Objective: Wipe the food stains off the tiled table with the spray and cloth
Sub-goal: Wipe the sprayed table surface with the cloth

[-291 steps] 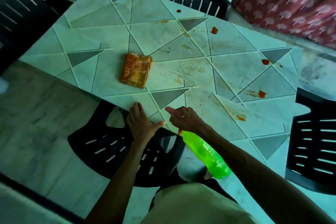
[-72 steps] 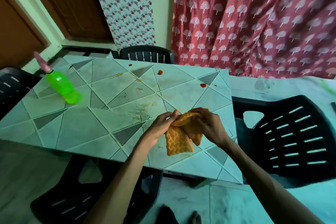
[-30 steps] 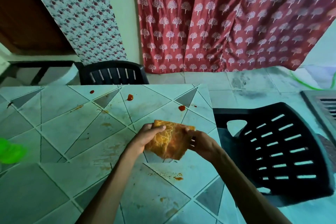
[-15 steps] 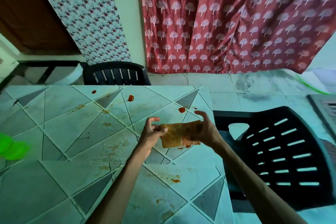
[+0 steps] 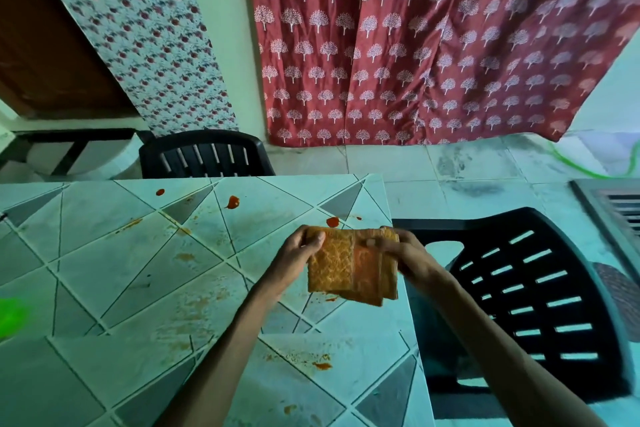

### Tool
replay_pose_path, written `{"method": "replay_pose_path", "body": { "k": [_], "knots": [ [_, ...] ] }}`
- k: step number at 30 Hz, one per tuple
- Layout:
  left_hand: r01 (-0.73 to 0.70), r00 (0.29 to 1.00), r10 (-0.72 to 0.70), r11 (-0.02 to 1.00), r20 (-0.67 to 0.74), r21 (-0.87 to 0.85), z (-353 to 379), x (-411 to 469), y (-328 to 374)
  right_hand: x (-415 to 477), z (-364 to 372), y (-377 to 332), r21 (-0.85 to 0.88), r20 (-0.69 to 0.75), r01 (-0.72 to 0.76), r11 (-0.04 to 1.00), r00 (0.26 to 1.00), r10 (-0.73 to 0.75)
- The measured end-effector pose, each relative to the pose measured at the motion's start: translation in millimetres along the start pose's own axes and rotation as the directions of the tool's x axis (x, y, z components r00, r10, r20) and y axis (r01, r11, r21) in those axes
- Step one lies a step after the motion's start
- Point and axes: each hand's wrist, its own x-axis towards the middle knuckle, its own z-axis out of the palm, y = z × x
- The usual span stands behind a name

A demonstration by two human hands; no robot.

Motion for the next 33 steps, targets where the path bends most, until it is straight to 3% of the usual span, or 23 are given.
{"method": "replay_pose_path", "body": {
  "k": [1, 3, 6, 9, 13, 15, 16, 18, 21, 23, 25, 27, 30, 33],
  "knots": [
    [0.018, 0.999, -0.019, 1.0, -0.039, -0.022, 8.2, 9.5, 1.5, -1.3, -1.1, 3.4, 0.193, 0.046, -0.084, 0.978, 0.996, 0.077],
    [0.027, 0.986, -0.024, 1.0, -0.167, 0.015, 25.3, 29.1, 2.6, -3.0, -1.7, 14.3, 0.401, 0.117, -0.198, 0.895, 0.979, 0.164],
    [0.092, 0.952, -0.073, 0.995, -0.297, 0.049, 44.0, 60.8, -6.0, 4.8, -9.6, 32.5, 0.422, 0.087, -0.247, 0.872, 0.969, 0.233],
    [0.133, 0.954, -0.102, 0.987, -0.283, 0.093, 53.7, 87.1, -11.4, 22.1, -26.5, 35.3, 0.371, -0.018, -0.229, 0.9, 0.967, 0.253],
    [0.106, 0.973, -0.095, 0.994, -0.211, 0.04, 50.3, 131.3, -11.5, 61.7, -56.6, 11.2, 0.116, -0.184, -0.116, 0.986, 0.973, 0.136],
    [0.107, 0.975, -0.05, 0.959, -0.215, 0.262, 37.9, 156.5, -20.3, 87.7, -64.9, -5.9, -0.194, -0.272, -0.024, 0.981, 0.962, -0.03],
    [0.118, 0.977, -0.031, 0.901, -0.21, 0.418, 29.9, 168.6, -27.4, 105.1, -68.3, -13.4, -0.365, -0.315, 0.014, 0.931, 0.939, -0.138],
    [0.132, 0.982, -0.003, 0.721, -0.188, 0.68, 11.3, 185.6, -44.8, 136.7, -70.8, -26.1, -0.699, -0.355, 0.001, 0.715, 0.868, -0.347],
    [0.161, 0.987, -0.074, 0.467, -0.143, 0.87, -14.1, 195.3, -70.9, 171.0, -68.2, -24.4, -0.928, -0.212, 0.003, 0.374, 0.82, -0.532],
    [0.137, 0.988, -0.118, 0.412, -0.097, 0.901, -22.0, 195.1, -85.9, 185.8, -63.6, -5.9, -0.969, -0.051, 0.061, 0.24, 0.898, -0.438],
    [0.103, 0.993, -0.093, 0.403, -0.071, 0.909, -23.6, 192.6, -98.1, 193.3, -59.0, 16.4, -0.988, 0.08, 0.106, 0.109, 0.972, -0.223],
    [0.087, 0.995, -0.074, 0.405, -0.063, 0.91, -23.4, 190.8, -104.9, 194.4, -56.4, 32.4, -0.994, 0.1, 0.106, 0.031, 0.983, -0.151],
    [0.096, 0.994, -0.081, 0.415, -0.069, 0.905, -24.3, 194.0, -115.3, 207.8, -58.4, 32.6, -0.991, -0.024, 0.016, 0.136, 0.957, -0.289],
    [0.092, 0.995, -0.078, 0.433, -0.064, 0.897, -25.1, 194.5, -123.8, 242.5, -68.8, 40.1, -0.986, -0.062, -0.029, 0.167, 0.978, -0.198]
  ]
}}
